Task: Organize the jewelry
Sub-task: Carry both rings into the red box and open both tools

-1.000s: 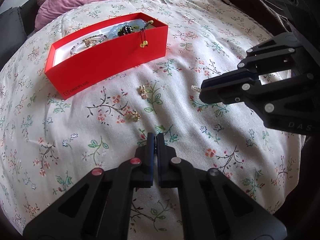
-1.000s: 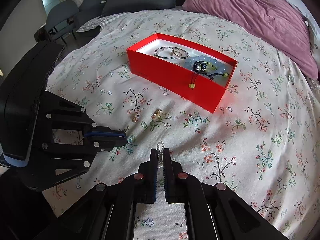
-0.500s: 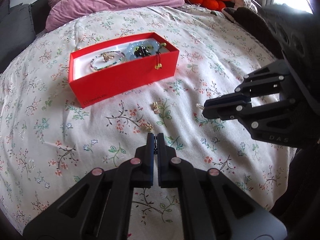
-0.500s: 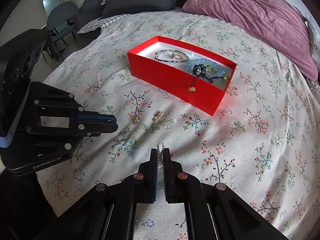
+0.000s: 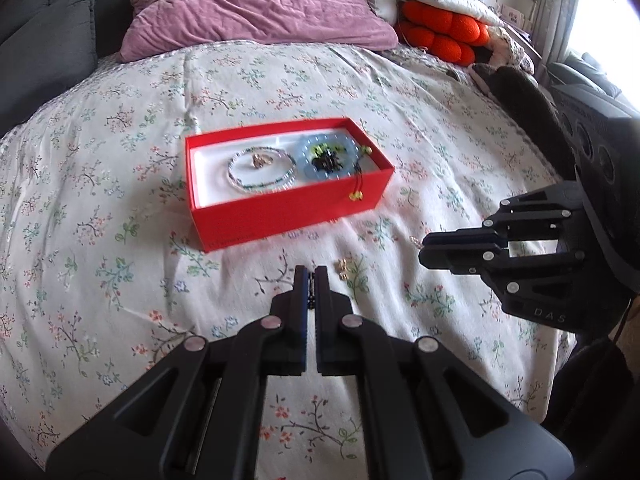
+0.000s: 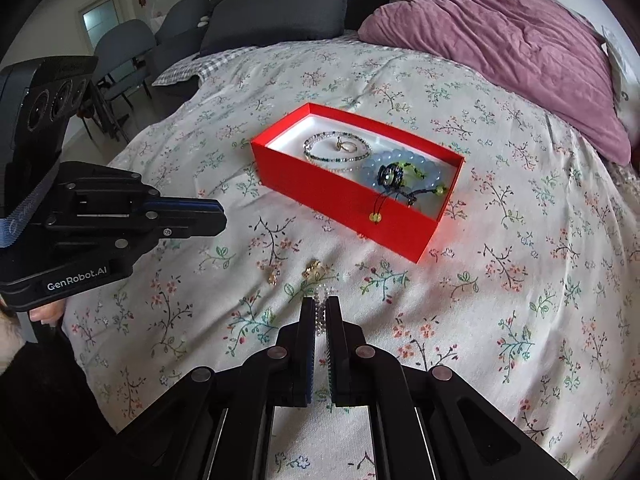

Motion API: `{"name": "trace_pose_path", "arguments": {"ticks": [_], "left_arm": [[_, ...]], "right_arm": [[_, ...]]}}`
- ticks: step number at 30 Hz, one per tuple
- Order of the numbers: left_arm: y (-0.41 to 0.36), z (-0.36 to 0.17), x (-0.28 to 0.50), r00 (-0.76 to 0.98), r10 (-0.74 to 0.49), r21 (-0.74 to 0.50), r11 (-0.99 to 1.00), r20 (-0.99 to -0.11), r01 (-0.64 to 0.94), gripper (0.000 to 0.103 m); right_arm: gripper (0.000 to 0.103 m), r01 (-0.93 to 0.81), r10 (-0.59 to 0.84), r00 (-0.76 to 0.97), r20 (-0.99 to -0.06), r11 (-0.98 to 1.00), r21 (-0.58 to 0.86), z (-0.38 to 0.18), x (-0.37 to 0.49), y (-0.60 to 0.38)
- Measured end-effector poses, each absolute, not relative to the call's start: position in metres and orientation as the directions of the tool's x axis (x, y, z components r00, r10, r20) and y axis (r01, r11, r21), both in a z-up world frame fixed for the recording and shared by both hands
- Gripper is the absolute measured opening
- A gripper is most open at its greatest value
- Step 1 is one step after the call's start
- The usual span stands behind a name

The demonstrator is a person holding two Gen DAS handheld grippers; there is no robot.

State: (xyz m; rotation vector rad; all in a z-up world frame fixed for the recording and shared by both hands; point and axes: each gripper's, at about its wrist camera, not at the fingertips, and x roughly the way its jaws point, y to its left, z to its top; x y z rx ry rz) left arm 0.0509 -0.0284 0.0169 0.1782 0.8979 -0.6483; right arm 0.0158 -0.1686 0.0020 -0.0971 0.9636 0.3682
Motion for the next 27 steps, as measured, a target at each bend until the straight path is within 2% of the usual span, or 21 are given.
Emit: {"name": "trace_pose_path", "arguments": {"ticks": [5, 10, 15, 27], "left_arm": [[-0.029, 0.028, 0.074, 0.479, -0.439, -0.123, 0.821, -0.76, 0.558, 0.003], [-0.027, 0.035, 0.104, 0.489, -0.453, -0.184, 0.845, -0.746, 0.502, 0.003], [-0.026, 0.027, 0.131, 0.479, -0.459, -0.256, 0.866, -0.749, 0.429, 0.003], [-0.026, 0.008, 0.158, 0.456, -0.448, -0.298, 0.882, -0.769, 0.365, 0.004]], "right_arm": [[0.005, -0.31, 0.279, 0.555, -0.784, 0.944, 0.117, 0.02, 0.035, -0.172], [0.005, -0.265, 0.298, 0.575, -0.762, 0.949, 0.171, 0.027, 0.059, -0.175], [0.005, -0.226, 0.305, 0.568, -0.764, 0.951, 0.212, 0.022, 0.084, -0.172], [0.007, -0.16, 0.342, 0.55, -0.762, 0.939, 0.305, 0.003, 0.117, -0.183]]}}
